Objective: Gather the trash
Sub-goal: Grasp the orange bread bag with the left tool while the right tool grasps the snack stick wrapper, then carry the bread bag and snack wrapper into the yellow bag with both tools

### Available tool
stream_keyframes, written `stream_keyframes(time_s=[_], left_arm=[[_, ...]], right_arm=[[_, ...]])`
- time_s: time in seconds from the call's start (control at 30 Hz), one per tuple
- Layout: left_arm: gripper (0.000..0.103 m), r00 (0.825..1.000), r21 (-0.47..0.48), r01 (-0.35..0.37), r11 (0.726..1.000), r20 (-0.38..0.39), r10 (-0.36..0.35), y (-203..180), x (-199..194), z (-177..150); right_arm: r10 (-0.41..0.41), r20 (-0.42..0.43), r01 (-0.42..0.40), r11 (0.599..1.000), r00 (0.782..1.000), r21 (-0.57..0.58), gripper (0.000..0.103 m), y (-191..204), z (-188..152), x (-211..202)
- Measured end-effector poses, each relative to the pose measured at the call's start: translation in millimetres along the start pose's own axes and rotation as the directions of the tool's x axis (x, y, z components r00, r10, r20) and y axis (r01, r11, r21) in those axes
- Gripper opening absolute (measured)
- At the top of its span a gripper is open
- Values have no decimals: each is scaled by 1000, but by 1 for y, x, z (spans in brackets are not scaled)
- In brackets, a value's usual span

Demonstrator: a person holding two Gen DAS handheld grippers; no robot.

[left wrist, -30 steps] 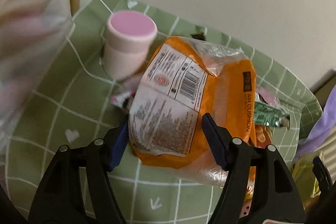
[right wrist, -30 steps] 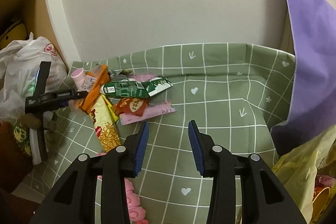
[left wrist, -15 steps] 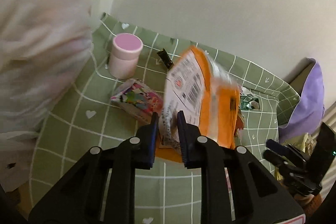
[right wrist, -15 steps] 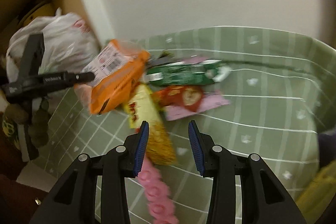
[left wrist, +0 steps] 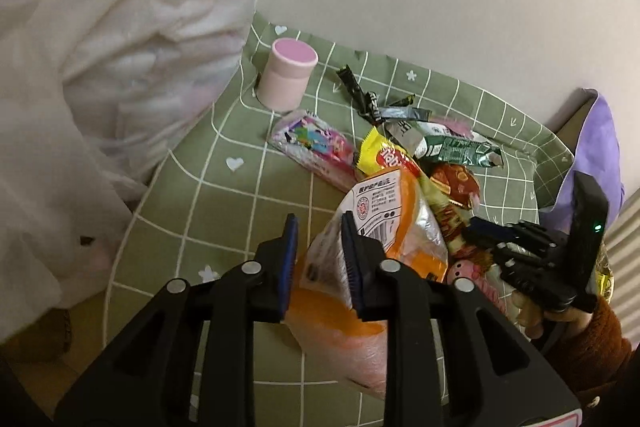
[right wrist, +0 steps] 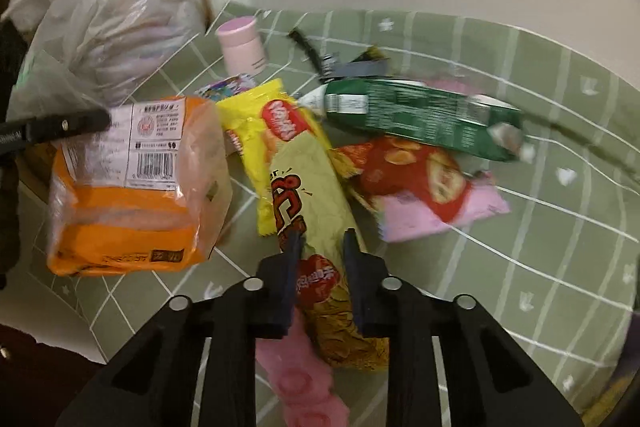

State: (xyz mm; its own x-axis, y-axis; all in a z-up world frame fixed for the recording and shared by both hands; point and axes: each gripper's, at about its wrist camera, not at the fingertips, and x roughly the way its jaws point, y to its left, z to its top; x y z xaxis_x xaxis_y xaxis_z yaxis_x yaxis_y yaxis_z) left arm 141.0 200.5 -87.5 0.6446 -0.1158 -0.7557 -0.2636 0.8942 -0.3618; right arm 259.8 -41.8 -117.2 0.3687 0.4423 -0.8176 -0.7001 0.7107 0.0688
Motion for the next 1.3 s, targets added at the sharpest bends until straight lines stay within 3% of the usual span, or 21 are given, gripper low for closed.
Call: stream_keyframes(time_s=[0.23, 0.37, 0.7, 0.83, 1.1, 1.3], left_arm=[[45, 996, 60, -91, 994, 18, 90, -12, -2, -13], [46, 986, 84, -166, 983, 12, 165, -18, -1, -27], [44, 974, -9, -213, 977, -87, 211, -17, 15, -56], [25, 983, -14, -170, 985, -76, 168, -22, 12, -54], [22, 992, 96, -116, 989, 50, 112, -63, -19, -31], [22, 988, 171, -34, 985, 151, 8, -109, -44, 2]], right_arm=[[-61, 47, 55, 991, 997, 121, 15, -31, -30, -45], [-84, 71, 70, 983, 994, 172, 15, -39, -46, -67], [-115, 133, 80, 966, 984, 248, 15, -38, -70, -106], [-119, 152, 76, 961, 981, 265, 15, -39, -76, -117], [-156, 215, 92, 956, 964, 279, 15, -41, -84, -149], [-228, 291, 146, 949, 929, 278, 15, -42, -82, -189]])
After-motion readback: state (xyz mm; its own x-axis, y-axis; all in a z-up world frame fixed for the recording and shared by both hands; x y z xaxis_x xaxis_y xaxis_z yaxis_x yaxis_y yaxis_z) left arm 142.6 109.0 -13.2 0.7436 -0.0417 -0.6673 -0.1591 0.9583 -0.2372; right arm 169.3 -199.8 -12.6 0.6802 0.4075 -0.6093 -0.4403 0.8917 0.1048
